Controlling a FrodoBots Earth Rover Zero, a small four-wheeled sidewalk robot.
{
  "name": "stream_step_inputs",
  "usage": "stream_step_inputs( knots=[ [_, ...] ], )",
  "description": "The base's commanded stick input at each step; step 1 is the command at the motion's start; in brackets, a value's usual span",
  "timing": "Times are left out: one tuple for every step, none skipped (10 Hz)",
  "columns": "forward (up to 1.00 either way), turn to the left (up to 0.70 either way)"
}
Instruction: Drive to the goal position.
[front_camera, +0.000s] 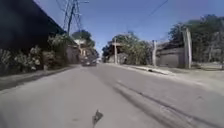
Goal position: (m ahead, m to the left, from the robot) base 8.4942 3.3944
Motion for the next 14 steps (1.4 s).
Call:
stream_step_inputs(
  knots=[
    [1.00, 0.00],
    [1.00, 0.00],
    [1.00, 0.02],
    [1.00, 0.16],
    [1.00, 0.26],
    [1.00, 0.23],
    [1.00, -0.02],
    [1.00, -0.03],
    [1.00, -0.03],
    [1.00, -0.03],
    [1.00, -0.03],
    [1.00, -0.03],
    [1.00, -0.03],
    [1.00, -0.03]
  ],
)
